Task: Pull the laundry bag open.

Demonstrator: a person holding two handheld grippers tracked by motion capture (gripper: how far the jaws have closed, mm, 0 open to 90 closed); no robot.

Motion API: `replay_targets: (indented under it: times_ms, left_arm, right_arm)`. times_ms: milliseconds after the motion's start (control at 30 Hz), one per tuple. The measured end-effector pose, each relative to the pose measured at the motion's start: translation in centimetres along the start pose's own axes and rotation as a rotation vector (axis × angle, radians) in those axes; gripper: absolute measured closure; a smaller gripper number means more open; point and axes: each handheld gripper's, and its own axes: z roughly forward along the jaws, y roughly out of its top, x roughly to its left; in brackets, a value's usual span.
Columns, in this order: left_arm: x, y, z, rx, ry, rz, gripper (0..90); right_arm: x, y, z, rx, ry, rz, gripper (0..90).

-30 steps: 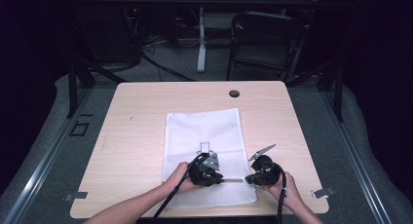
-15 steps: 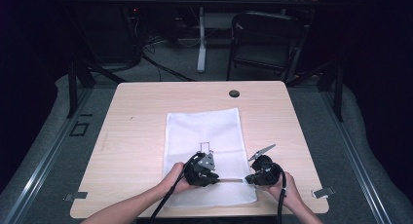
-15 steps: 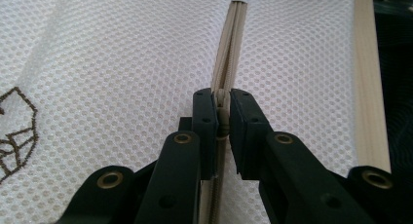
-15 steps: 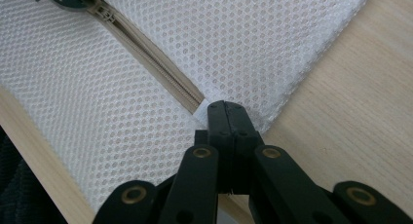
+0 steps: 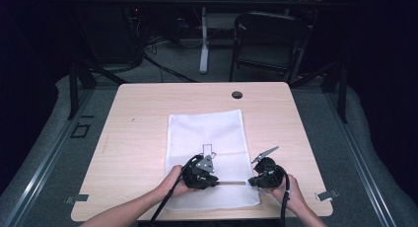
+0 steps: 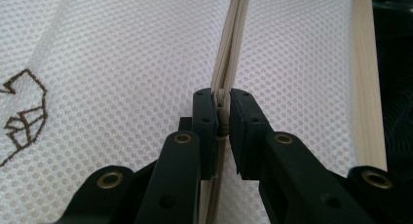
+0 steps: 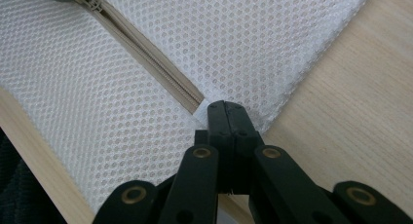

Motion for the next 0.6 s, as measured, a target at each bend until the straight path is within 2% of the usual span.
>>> replay_targets:
  times_ms: [600]
  left_arm:
    - [0.1, -1.4, -1.2, 0.009, 0.013, -0.018, 82.0]
  right_arm:
    - [0.0, 0.0, 0.0, 0.002, -0.003, 0.005, 90.0]
